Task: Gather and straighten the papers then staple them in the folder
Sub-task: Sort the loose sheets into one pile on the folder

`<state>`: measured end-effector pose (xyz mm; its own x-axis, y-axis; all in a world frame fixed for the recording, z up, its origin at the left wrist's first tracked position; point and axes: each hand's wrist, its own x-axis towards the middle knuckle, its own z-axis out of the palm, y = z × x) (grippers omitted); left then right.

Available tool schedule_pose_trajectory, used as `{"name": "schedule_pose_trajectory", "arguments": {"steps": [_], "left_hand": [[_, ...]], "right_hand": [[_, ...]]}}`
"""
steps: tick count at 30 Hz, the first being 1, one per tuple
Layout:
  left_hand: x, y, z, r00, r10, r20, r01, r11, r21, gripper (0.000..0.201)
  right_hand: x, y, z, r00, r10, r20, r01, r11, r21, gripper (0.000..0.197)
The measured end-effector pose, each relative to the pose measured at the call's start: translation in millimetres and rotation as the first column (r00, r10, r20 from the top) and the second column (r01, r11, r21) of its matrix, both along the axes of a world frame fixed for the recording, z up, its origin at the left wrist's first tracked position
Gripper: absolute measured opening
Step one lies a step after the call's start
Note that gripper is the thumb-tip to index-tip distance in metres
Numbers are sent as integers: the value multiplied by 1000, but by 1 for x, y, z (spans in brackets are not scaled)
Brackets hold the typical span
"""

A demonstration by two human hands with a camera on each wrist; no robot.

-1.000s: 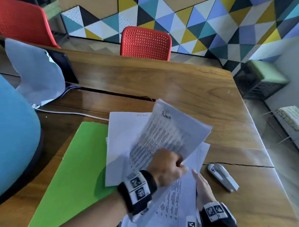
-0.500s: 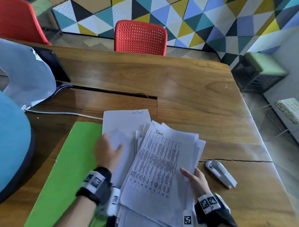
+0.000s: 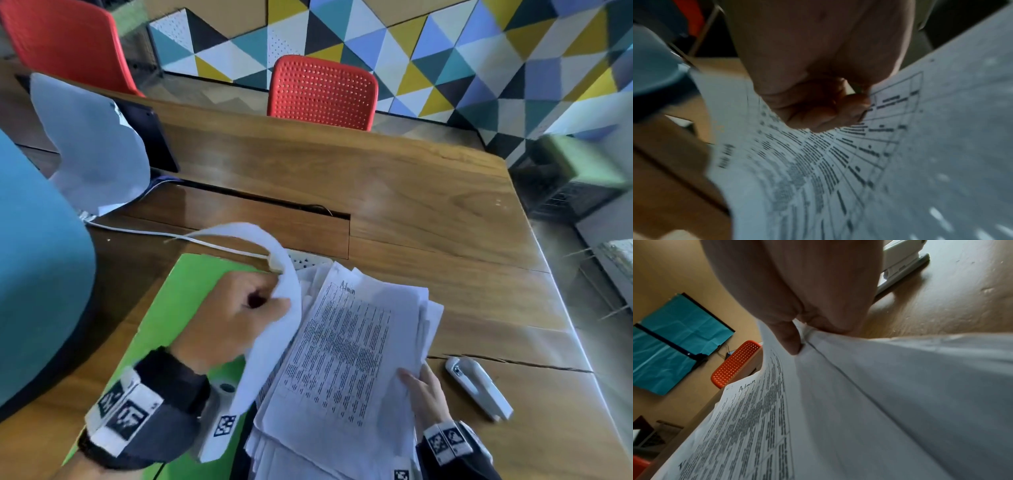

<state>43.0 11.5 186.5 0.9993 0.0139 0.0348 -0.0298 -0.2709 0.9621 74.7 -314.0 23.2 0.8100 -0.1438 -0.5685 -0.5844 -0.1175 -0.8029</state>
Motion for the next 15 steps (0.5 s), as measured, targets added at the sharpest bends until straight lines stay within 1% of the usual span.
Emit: {"name": "schedule_pose_trajectory", "arguments": {"steps": [1,2,4,5,6,7,8,9,10,11,12,13,14,15], "left_hand": [[3,-15,3,992,-120,-25,121,992,29,39],[6,-33,1,973,-223,-56,228,969,97,38],[15,-71,-26,917,-363,-165,395,882,257,37],[19,-90,-46,887,-394,-243,457,826,329,38],[23,-106,-67,859,-400,-320,502,779,376,38],[26,-121,-88,832,-391,-394,536,752,383,39],[26,-133,-108,810,-374,-451,552,746,373,40],[25,-142,-125,790,-363,-493,563,748,351,40],[23,-149,-138,770,-372,-518,577,751,320,40],[20,-154,-147,744,-402,-533,602,750,274,40],[15,-156,-149,718,-444,-535,622,754,210,38],[10,-155,-148,706,-483,-518,625,768,136,37],[5,-150,-143,721,-500,-480,605,791,84,37],[3,-142,-137,777,-487,-399,555,829,68,38]], "right_hand": [[0,1,0,1000,-13,4,13,1000,9,24],[-1,2,1,1000,-30,9,30,999,36,24],[-1,2,0,996,-93,-7,93,992,82,30],[-1,4,2,992,-116,-41,120,988,94,37],[-1,4,3,989,-109,-98,121,985,127,49],[0,3,5,983,-92,-161,124,972,201,63],[0,3,7,980,-52,-190,112,941,318,73],[0,1,7,977,-29,-210,117,901,417,78],[-1,0,6,977,-18,-211,122,863,491,75],[-2,-1,7,981,-26,-194,120,862,493,68],[-2,-3,2,990,-33,-138,92,890,446,60],[-2,-5,0,997,-20,-75,46,929,368,58],[-2,-6,-4,1000,5,-25,3,953,304,63],[-3,-7,-4,999,28,-22,-22,973,230,70]]}}
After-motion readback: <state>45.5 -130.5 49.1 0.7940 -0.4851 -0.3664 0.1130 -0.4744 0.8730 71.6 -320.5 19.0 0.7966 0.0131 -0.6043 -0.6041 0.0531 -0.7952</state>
